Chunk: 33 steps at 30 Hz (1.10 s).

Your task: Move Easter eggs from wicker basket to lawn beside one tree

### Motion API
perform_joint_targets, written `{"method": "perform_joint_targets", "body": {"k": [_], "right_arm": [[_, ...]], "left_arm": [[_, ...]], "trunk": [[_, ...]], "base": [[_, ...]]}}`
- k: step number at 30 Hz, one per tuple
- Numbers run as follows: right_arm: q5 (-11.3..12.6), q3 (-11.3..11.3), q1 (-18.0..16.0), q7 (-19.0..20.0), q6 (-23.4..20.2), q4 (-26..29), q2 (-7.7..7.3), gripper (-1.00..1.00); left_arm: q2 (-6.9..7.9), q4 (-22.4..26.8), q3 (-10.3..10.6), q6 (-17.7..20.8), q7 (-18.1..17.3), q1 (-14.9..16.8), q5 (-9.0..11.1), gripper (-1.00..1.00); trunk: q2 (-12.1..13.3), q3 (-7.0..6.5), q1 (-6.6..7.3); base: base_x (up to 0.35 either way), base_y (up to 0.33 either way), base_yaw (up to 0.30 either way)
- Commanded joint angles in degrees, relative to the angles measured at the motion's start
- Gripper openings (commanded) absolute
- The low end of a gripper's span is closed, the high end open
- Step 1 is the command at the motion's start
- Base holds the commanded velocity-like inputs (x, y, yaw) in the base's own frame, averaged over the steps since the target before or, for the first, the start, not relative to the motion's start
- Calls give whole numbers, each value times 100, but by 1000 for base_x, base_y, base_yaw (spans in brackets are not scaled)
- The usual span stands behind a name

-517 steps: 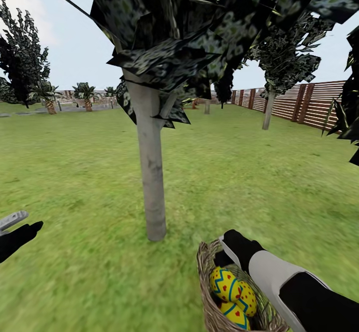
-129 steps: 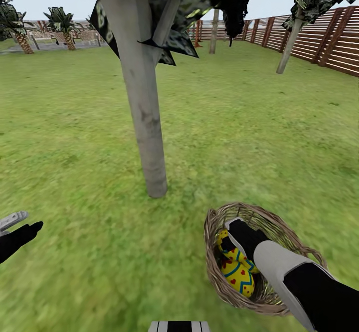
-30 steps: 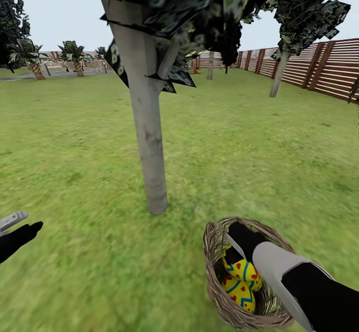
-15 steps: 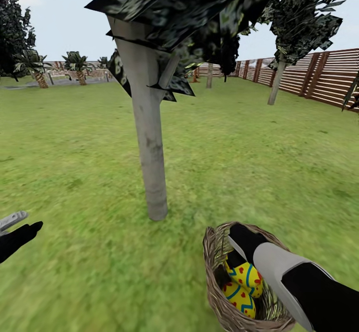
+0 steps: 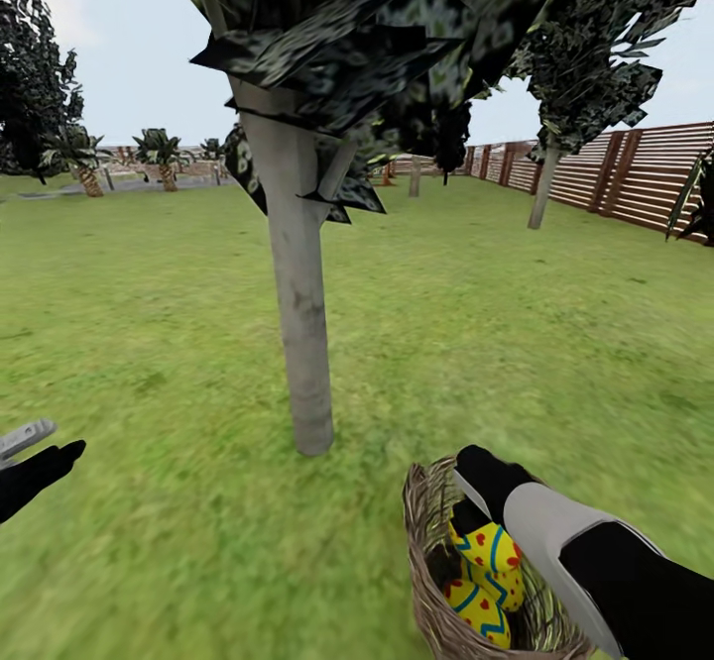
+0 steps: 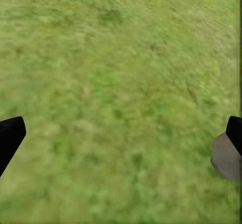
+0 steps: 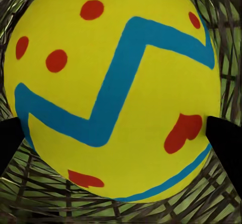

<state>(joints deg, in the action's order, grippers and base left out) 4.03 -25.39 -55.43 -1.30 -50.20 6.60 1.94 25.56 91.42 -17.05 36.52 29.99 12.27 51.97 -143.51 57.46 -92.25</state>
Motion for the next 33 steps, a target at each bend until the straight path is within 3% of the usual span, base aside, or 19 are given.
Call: {"method": "perform_joint_targets", "body": {"k": [1, 22, 33], "right_arm": [[46, -36, -3, -11, -24, -7, -1, -100], [22, -69, -3, -10, -211, -36, -12, -100], [19, -71, -3, -9, -243, -36, -10, -100]], "left_arm": [[2, 7, 0, 13, 52, 4, 62, 100], [2, 7, 0, 14, 57, 4, 61, 100], [2, 7, 0, 14, 51, 4, 59, 100]], "trunk": [[-1, -17, 4], [27, -482, 58], [469, -680, 299]], "base": [[0, 0, 0], [0, 0, 0], [0, 0, 0]]}}
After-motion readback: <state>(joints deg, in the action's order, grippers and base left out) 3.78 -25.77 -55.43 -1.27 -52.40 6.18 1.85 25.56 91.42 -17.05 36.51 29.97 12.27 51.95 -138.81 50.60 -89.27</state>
